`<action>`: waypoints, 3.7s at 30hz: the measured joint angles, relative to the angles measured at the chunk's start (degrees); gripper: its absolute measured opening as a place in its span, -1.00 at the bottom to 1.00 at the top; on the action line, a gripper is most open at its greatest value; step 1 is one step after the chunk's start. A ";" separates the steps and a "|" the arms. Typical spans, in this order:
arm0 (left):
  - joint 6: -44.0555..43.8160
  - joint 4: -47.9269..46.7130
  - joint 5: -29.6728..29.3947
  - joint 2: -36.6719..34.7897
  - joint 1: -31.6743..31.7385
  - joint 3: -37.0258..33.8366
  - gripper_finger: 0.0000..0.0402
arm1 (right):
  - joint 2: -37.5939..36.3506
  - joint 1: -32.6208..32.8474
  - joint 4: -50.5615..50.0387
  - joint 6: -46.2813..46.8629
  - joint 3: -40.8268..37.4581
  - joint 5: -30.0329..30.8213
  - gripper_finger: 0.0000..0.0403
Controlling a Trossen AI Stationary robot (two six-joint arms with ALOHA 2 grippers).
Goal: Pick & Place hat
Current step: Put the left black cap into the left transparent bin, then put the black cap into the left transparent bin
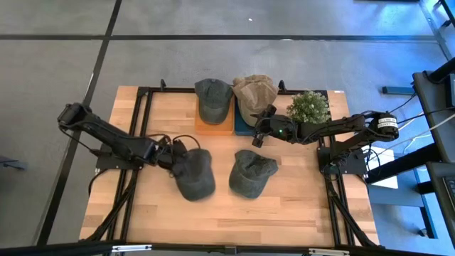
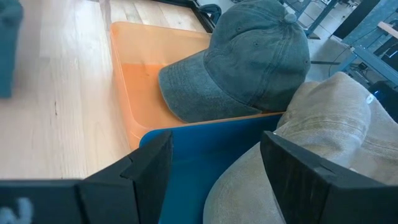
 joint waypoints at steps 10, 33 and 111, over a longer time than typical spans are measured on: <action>23.18 -0.68 -7.73 -0.07 5.95 15.14 -0.98 | 0.00 0.00 0.00 0.00 0.00 0.00 0.21; 78.30 10.24 -3.47 1.82 30.50 30.05 -0.98 | 0.00 0.00 0.00 0.02 0.00 0.00 0.21; 67.32 29.36 -8.39 26.58 38.25 30.05 -0.34 | 0.00 -1.03 -2.15 1.57 0.00 -1.15 0.21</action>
